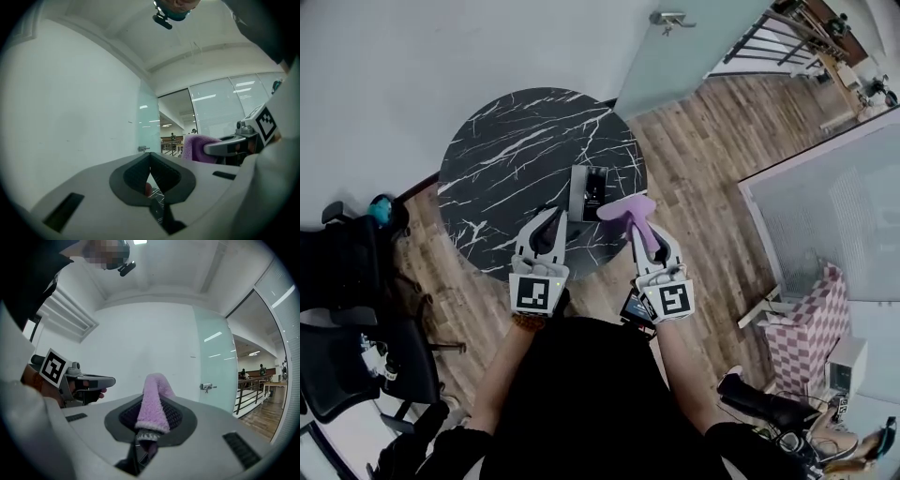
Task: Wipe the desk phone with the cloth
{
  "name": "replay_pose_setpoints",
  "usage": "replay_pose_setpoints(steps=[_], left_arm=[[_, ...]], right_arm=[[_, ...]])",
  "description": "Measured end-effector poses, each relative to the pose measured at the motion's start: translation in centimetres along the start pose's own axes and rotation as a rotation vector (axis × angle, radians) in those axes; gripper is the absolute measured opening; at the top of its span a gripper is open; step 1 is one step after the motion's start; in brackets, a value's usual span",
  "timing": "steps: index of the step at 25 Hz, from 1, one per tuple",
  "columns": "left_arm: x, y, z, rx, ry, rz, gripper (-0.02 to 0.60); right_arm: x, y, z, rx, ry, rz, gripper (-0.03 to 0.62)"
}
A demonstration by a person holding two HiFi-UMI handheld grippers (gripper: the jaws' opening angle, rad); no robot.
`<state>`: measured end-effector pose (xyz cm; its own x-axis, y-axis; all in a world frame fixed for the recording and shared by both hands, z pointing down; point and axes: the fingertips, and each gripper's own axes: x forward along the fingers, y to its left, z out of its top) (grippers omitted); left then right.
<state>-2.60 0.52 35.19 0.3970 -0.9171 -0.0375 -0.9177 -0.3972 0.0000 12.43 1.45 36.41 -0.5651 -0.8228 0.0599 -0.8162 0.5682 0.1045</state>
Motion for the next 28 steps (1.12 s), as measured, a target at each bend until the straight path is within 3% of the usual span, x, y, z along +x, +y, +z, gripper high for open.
replay_pose_setpoints(steps=[8, 20, 28], left_arm=[[3.3, 2.9, -1.3, -0.012, -0.015, -0.044, 0.014], [5.8, 5.0, -3.8, -0.023, 0.039, -0.123, 0.012], [7.4, 5.8, -5.5, 0.013, 0.062, -0.141, 0.014]], right_arm=[[5.3, -2.0, -0.5, -0.053, 0.038, -0.029, 0.058], [10.6, -4.0, -1.2, -0.124, 0.085, -0.045, 0.058], [14.2, -4.1, -5.1, -0.203, 0.178, 0.063, 0.058]])
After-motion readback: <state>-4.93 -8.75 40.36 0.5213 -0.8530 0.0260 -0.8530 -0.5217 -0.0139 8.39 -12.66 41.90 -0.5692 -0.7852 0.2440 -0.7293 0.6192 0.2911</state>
